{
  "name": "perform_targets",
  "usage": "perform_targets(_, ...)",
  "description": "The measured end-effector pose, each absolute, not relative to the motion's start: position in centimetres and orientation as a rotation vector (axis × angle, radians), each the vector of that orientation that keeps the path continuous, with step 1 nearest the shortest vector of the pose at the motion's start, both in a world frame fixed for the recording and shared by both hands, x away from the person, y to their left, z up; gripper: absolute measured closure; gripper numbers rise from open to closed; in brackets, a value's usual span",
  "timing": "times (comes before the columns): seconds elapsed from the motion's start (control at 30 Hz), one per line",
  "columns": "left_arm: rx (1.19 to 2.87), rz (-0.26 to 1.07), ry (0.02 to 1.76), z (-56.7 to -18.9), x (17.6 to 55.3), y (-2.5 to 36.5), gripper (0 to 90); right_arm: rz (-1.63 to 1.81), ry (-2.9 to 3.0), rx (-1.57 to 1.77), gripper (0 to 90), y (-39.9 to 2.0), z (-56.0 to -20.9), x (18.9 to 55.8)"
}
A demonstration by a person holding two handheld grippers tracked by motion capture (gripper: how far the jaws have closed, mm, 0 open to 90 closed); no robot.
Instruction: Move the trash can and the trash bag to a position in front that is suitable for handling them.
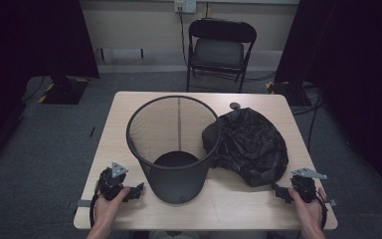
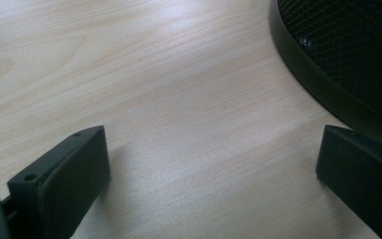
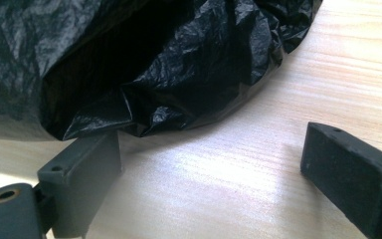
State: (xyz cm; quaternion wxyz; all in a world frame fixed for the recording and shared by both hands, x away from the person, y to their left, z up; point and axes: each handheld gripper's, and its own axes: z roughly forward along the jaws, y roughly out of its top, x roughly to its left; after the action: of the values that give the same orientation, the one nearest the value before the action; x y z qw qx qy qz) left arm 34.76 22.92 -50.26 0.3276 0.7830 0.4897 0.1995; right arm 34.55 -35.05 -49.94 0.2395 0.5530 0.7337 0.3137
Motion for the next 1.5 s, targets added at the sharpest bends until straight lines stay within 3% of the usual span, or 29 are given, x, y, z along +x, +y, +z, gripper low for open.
perform_targets(0.13,2.045,0.508,1.262,-50.3,34.6,22.9,0.3,0.899,2.048,1.497,11.3,-35.3,-49.7,34.5)
perform_targets(0.23,2.023,0.532,1.257,-50.1,34.2,23.2,16.7,0.959,2.1,1.502,13.9,-35.3,-48.9,34.1)
perform_targets(0.27,2.015,0.543,1.263,-50.0,34.0,23.2,18.3,0.972,2.096,1.493,14.0,-35.4,-48.5,33.8)
perform_targets(0.4,2.029,0.521,1.242,-49.8,33.7,23.4,19.3,0.988,2.087,1.466,14.0,-35.5,-47.6,32.8)
perform_targets(0.67,1.904,0.481,1.258,-47.8,32.9,23.7,21.3,1.073,2.098,1.305,13.3,-34.0,-45.0,30.8)
perform_targets(0.93,1.791,0.575,1.151,-43.8,31.6,23.7,20.3,1.314,2.127,1.107,14.4,-29.0,-40.9,31.4)
perform_targets(1.23,1.683,0.569,1.115,-41.1,34.1,24.6,17.3,1.454,2.151,0.911,12.2,-23.9,-36.5,34.8)
perform_targets(1.5,1.628,0.582,1.135,-41.3,37.8,24.6,17.1,1.578,2.129,0.905,11.6,-21.0,-36.6,41.0)
